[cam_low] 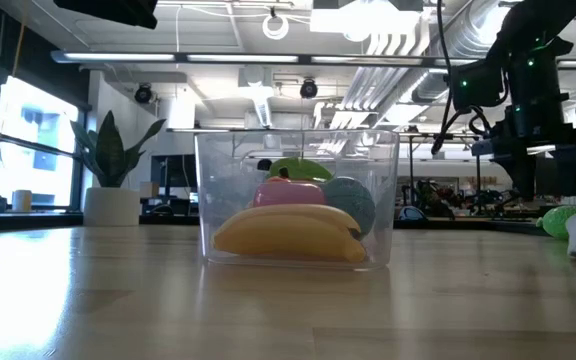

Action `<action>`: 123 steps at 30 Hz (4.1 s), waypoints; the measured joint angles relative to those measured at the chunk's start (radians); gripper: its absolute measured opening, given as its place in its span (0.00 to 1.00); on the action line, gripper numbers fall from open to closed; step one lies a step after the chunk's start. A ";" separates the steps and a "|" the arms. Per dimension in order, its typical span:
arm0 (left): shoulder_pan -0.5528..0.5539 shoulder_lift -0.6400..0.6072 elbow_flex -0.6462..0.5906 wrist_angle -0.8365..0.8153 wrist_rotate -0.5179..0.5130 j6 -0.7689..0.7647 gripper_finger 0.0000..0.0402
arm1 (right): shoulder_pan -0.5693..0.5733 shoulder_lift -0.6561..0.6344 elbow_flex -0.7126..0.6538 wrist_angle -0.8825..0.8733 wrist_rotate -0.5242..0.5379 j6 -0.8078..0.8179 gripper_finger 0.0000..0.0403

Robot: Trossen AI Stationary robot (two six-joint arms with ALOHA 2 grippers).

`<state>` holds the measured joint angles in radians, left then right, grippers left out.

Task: Pick and placing Produce into tupperware
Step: Put the melon into the transparent bin

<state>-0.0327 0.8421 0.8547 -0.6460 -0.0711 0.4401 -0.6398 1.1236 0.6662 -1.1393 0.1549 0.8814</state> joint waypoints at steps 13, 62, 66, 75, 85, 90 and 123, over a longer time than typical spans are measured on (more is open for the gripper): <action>0.000 0.000 0.000 0.000 0.000 0.000 0.28 | -0.072 0.000 -0.001 -0.005 -0.055 0.091 0.71; 0.000 0.000 0.000 0.000 0.000 0.000 0.28 | -0.205 0.001 0.108 -0.175 -0.045 -0.305 0.71; 0.000 0.000 0.000 0.000 0.000 0.000 0.28 | -0.221 0.016 0.105 -0.154 -0.055 -0.334 0.71; 0.000 0.000 0.000 0.000 0.000 0.000 0.28 | -0.244 0.107 0.104 -0.137 -0.048 -0.479 0.71; 0.000 0.000 0.000 0.000 0.000 0.000 0.28 | -0.243 0.225 0.104 -0.090 -0.056 -0.561 0.71; 0.000 0.000 0.000 0.000 0.000 0.000 0.28 | -0.244 0.270 0.104 -0.098 -0.075 -0.573 0.71; 0.000 0.000 0.000 0.000 0.000 0.000 0.28 | -0.244 0.519 0.104 -0.047 -0.152 -0.598 0.71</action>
<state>-0.0326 0.8421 0.8550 -0.6460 -0.0712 0.4402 -0.8833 1.6424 0.7700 -1.1862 0.0029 0.2836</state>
